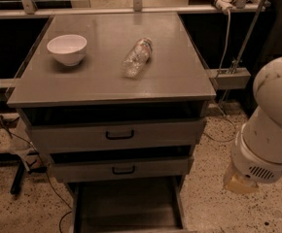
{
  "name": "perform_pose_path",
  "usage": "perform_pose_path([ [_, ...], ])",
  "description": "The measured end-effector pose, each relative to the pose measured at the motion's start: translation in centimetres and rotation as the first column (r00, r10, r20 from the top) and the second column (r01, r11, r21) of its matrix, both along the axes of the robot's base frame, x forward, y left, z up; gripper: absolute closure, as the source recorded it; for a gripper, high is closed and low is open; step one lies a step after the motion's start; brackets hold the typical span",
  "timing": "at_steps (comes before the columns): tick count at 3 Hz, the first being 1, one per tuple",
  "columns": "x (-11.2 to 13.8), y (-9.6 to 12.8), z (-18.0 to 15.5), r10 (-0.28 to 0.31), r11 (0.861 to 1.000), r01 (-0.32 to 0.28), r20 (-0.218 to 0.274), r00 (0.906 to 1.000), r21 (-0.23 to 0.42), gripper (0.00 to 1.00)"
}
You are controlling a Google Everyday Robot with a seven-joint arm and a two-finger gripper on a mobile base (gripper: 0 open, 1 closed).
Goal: Close bottom drawer
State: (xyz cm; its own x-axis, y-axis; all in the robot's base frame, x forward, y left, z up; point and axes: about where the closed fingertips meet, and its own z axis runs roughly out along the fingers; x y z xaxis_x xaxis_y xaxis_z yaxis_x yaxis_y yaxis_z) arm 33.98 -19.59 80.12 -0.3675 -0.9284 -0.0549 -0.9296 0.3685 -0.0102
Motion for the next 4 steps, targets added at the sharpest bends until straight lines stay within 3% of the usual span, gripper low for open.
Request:
perform_pose_path([
  [1,0.0,0.0,0.0,0.000,1.000,0.000,0.000,1.0000,0.000,1.00],
  [2,-1.5,1.3,-4.3,-0.007,0.999,0.010,-0.053,0.9986,0.052,1.00],
  [3,-3.5,3.7,-13.0,-0.020,0.997,0.030,-0.139,0.9901,0.067,1.00],
  [4,-5.4,5.4,-21.0,-0.080,0.994,0.096,-0.227,0.9705,0.058,1.00],
])
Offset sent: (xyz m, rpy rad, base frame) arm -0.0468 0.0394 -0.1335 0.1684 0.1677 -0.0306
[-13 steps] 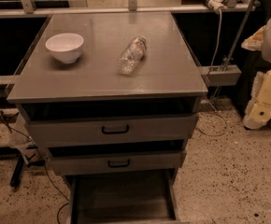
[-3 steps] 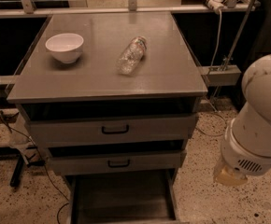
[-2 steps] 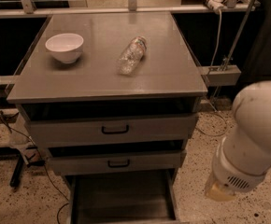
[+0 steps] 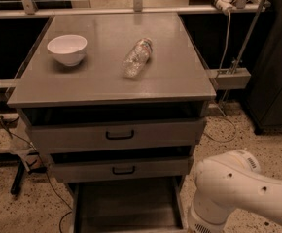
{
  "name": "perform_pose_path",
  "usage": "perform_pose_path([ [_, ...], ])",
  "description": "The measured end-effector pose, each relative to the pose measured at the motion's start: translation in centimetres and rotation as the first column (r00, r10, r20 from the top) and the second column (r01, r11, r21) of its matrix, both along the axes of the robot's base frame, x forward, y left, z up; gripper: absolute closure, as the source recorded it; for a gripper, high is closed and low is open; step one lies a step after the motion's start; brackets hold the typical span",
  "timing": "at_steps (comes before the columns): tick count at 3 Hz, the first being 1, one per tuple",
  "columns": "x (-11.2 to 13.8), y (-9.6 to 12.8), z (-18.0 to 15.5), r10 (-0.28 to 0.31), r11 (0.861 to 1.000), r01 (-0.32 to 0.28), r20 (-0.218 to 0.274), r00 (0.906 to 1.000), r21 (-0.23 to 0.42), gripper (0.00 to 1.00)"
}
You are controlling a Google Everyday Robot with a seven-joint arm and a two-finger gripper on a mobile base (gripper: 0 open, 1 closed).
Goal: Close bottom drawer
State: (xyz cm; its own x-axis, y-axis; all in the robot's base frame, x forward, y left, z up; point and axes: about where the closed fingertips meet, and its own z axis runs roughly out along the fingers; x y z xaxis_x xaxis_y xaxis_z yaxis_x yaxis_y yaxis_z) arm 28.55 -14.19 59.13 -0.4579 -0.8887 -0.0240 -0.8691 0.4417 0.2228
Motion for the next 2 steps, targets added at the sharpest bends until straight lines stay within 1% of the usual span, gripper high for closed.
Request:
perform_pose_path([
  [1,-0.09,0.07,-0.59,-0.040,0.999,0.040,-0.006,0.9992,0.004,1.00],
  [2,-0.12,0.06,-0.60,-0.038,0.999,0.038,-0.007,0.9993,0.004,1.00],
])
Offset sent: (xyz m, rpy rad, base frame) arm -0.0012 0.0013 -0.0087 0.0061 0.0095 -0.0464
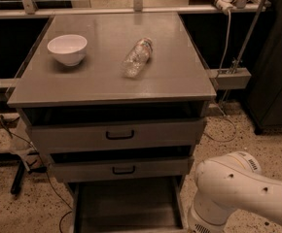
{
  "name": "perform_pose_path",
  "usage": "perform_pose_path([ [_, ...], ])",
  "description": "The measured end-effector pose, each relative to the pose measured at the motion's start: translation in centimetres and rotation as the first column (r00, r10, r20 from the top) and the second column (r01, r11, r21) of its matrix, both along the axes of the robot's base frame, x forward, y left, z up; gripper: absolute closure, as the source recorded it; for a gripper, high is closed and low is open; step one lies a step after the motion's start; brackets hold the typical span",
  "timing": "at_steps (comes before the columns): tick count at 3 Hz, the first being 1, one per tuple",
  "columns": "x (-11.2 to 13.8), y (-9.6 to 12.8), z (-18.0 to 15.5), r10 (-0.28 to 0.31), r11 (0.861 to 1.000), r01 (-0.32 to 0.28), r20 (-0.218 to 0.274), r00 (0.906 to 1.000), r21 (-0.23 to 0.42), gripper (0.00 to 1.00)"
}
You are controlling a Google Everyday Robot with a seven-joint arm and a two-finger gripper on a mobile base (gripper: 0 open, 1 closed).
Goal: Close bottom drawer
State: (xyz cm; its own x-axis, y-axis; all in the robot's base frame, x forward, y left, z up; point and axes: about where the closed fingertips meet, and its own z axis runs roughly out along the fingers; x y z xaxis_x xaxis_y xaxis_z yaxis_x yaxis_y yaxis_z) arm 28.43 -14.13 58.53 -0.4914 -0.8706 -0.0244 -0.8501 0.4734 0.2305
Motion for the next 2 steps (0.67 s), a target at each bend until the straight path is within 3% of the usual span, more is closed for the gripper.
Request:
perform_pose_path([
  [1,-0.8,0.8,-3.5,-0.040,0.999,0.040,-0.063,0.9972,0.005,1.00],
  [2,-1.1,1.7,-10.6,-0.142,0.989,0.147,-0.136,0.9804,0.029,1.00],
])
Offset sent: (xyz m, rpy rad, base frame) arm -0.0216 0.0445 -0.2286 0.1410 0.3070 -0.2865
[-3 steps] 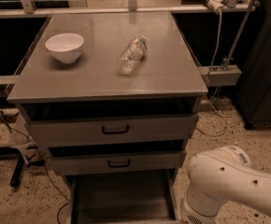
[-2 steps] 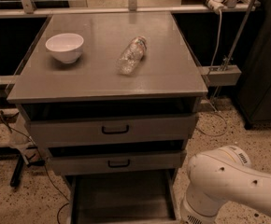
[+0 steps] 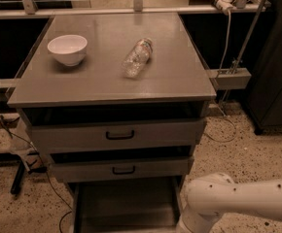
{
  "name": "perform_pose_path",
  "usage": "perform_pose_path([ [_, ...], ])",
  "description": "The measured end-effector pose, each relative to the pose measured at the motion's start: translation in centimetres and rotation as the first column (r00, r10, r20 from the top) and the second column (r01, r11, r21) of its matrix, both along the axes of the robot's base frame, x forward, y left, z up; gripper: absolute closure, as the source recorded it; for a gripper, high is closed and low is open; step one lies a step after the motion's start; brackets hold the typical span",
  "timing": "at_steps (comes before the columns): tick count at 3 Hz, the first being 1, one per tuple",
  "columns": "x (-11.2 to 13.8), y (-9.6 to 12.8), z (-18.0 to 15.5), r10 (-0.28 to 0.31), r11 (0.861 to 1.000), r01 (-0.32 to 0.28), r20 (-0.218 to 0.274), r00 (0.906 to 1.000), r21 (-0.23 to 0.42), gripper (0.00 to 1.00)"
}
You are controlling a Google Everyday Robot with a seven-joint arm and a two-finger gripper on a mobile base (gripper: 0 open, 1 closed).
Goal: Close bottom drawer
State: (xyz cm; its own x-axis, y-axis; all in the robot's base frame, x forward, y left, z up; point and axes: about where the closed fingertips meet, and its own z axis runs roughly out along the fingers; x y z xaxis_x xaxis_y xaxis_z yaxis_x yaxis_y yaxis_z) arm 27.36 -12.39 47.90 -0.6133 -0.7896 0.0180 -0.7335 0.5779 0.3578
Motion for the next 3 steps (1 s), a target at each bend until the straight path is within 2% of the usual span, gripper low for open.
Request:
perform_pose_path([
  [1,0.1,0.6,-6.2,-0.097,0.995,0.098,-0.067,0.9930,0.017,1.00],
  [2,-2.1,1.1,-8.1,-0.095,0.995,0.100,-0.136,0.9862,0.028,1.00],
  [3,-2.1,1.1,-7.9,-0.093,0.995,0.098,-0.132,0.9868,0.027,1.00],
])
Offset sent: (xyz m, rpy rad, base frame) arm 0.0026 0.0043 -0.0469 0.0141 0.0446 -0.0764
